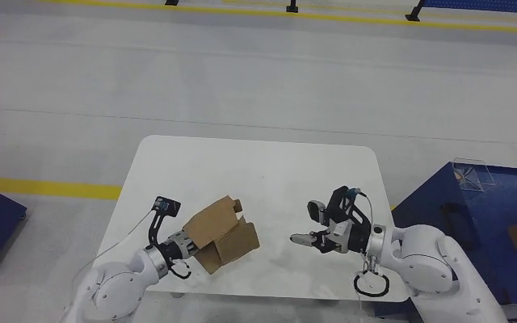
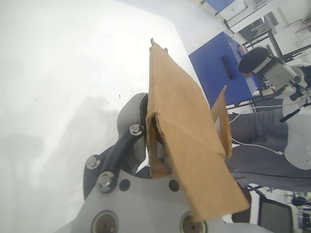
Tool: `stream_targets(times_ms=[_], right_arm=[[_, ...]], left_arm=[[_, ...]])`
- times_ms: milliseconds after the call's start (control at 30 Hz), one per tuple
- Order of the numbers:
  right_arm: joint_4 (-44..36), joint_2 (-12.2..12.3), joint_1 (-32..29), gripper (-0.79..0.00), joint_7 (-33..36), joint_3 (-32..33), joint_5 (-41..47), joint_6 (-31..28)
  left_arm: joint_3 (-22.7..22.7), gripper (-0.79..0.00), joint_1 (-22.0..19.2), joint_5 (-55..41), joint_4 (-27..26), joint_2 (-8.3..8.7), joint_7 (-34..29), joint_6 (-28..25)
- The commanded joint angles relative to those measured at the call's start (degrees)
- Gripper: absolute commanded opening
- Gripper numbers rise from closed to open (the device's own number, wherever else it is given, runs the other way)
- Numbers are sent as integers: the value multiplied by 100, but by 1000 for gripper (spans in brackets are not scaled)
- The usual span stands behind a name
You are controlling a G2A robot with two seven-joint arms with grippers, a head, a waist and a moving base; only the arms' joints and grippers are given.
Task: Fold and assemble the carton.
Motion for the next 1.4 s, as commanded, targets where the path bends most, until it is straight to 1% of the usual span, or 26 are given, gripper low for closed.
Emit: stream_targets(times_ms=[0, 67, 100, 167, 200, 267, 333, 367, 400, 433, 500, 667, 733, 800, 900, 1000, 1100, 1233, 1367], right_arm=[[46, -2, 14, 0, 2, -18, 327, -17], [46, -2, 14, 0, 2, -18, 327, -17], [50, 2, 14, 0, 24, -13, 252, -20], [13, 6, -21, 0, -87, 25, -45, 55], [11, 2, -55, 0, -263, 83, -166, 163], [37, -2, -160, 0, -559, 194, -300, 303], [74, -1, -260, 0, -773, 328, -369, 397], [86, 0, -312, 0, -857, 386, -374, 429], [118, -1, -370, 0, -927, 438, -316, 468], [178, -3, -430, 0, -940, 474, -180, 524], [233, -2, -457, 0, -914, 522, 16, 554], [233, -2, -457, 0, -914, 522, 16, 554], [241, -9, -481, 0, -965, 477, -14, 575], [254, -20, -454, 0, -1009, 379, -110, 627], [286, -44, -367, 0, -1157, 216, -285, 726], [289, -71, -274, 0, -1266, 5, -489, 780], [317, -95, -172, 0, -1307, -175, -616, 805], [370, -126, -36, 0, -1289, -408, -700, 822], [509, -155, 83, 0, -1139, -671, -837, 852]], left_arm=[[10, -785, -5, -3, 9, -1, -27, 29], [10, -785, -5, -3, 9, -1, -27, 29], [66, -785, 43, -250, 31, -8, -160, 112], [64, -785, -16, -1309, 48, -27, -602, 414], [50, -785, -92, -2063, 206, -42, -914, 782], [100, -785, -480, -3767, 685, -81, -1927, 1897], [209, -785, -916, -5424, 1397, -147, -2729, 2777], [331, -785, -1135, -6106, 1764, -187, -3096, 3100], [446, -785, -1334, -6704, 2171, -235, -3306, 3358], [588, -785, -1532, -7076, 2506, -281, -3387, 3494], [941, -785, -1865, -7312, 2991, -357, -3495, 3601], [941, -785, -1865, -7312, 2991, -357, -3495, 3601], [1001, -785, -1797, -7297, 2926, -365, -3260, 3607], [1049, -785, -1763, -7233, 2834, -359, -3024, 3736], [1150, -785, -1695, -7138, 2626, -353, -2967, 3593], [1156, -785, -1622, -7014, 2477, -345, -2844, 3144], [1222, -785, -1558, -6727, 2365, -327, -2736, 2862], [1269, -785, -1509, -6376, 2252, -301, -2576, 2581], [1246, -785, -1458, -6504, 2202, -289, -2573, 2497]])
